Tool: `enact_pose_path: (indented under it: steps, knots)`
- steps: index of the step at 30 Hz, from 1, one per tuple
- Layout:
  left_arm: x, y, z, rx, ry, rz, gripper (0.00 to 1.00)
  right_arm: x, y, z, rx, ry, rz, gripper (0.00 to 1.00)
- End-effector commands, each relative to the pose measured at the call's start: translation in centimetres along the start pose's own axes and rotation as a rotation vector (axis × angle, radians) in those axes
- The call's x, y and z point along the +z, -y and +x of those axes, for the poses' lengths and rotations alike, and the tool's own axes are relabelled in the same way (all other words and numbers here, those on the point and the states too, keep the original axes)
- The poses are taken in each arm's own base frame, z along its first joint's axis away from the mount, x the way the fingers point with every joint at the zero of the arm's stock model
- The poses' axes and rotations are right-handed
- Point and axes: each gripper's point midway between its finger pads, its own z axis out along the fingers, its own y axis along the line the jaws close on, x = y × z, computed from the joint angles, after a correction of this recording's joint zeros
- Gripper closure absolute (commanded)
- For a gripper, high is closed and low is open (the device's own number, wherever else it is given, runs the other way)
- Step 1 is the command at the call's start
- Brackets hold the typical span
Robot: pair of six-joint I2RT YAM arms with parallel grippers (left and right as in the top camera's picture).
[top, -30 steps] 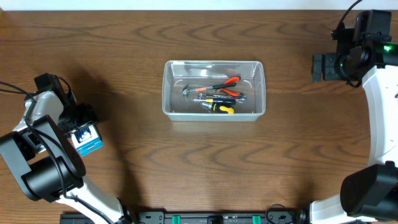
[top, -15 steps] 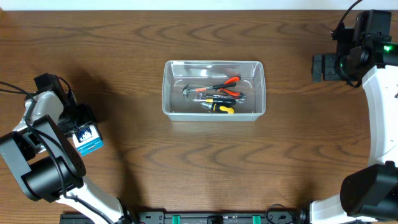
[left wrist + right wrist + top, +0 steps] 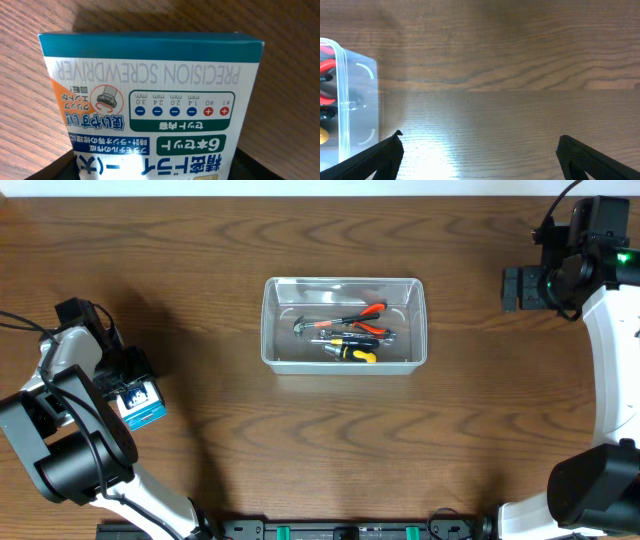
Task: Pack container
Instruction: 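Lower and close the left gripper on the precision screwdriver box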
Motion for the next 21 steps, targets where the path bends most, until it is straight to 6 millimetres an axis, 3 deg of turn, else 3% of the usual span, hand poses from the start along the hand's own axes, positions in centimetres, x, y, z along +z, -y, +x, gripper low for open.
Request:
enact_pose_path:
  steps: [1,21]
  knots:
    - [1.54,0.28,1.07,0.002,-0.059,0.024,0.37,0.01,0.49,0.02,-0.007,-0.001,0.011,0.01]
    - [1.36,0.29,1.08,0.002,-0.058,0.024,0.50,0.01,0.48,0.02,-0.026,-0.002,0.011,0.01]
